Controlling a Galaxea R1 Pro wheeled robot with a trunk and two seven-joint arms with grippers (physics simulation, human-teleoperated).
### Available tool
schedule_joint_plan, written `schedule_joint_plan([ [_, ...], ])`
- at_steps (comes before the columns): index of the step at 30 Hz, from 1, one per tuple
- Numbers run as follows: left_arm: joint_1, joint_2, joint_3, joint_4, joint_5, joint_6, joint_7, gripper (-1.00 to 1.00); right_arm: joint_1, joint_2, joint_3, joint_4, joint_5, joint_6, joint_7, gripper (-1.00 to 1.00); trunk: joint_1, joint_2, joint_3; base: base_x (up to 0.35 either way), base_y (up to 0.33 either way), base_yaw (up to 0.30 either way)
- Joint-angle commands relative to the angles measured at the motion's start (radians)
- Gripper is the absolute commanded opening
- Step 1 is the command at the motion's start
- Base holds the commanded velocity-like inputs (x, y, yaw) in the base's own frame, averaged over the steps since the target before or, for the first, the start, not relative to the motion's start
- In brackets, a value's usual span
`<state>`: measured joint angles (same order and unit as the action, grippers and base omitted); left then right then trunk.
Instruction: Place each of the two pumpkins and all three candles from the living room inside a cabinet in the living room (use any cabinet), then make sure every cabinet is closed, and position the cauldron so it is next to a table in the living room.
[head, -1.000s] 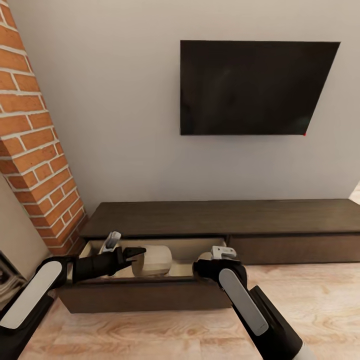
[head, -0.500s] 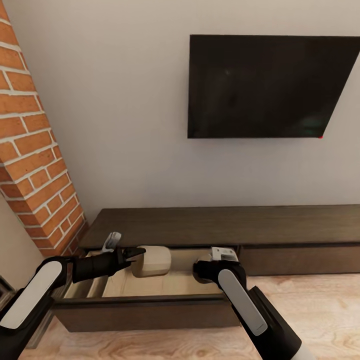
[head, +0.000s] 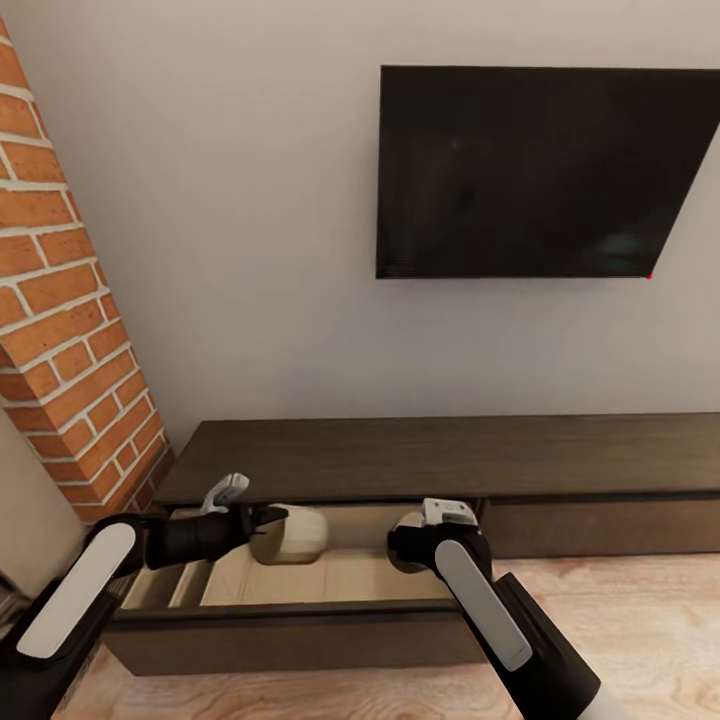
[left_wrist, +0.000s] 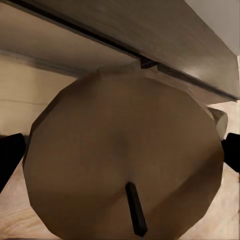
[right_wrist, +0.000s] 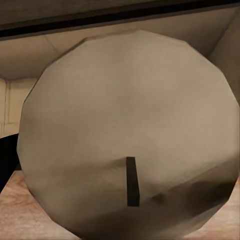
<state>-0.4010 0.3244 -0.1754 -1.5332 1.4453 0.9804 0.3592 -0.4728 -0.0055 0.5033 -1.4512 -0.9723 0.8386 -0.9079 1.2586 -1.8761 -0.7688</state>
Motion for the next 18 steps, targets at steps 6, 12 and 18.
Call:
schedule_joint_plan([
  [6, -0.001, -0.017, 0.003, -0.001, 0.0, 0.0, 0.085, -1.0, -0.001, -0.001, 0.003, 0.002, -0.009, 0.002, -0.011, -1.0, 0.0, -0.001, -0.001, 0.146, 0.052, 0.0],
  [12, -0.001, -0.018, 0.001, -0.001, -0.036, -0.023, 0.094, -1.0, -0.001, -0.001, 0.003, 0.008, -0.008, 0.001, -0.011, -1.0, 0.0, -0.001, -0.001, 0.148, 0.006, 0.0],
  [18, -0.001, -0.031, -0.003, 0.001, -0.096, -0.038, 0.113, -1.0, -0.001, 0.001, 0.004, 0.068, -0.005, -0.001, -0.011, -1.0, 0.0, -0.001, -0.001, 0.273, 0.035, 0.0],
])
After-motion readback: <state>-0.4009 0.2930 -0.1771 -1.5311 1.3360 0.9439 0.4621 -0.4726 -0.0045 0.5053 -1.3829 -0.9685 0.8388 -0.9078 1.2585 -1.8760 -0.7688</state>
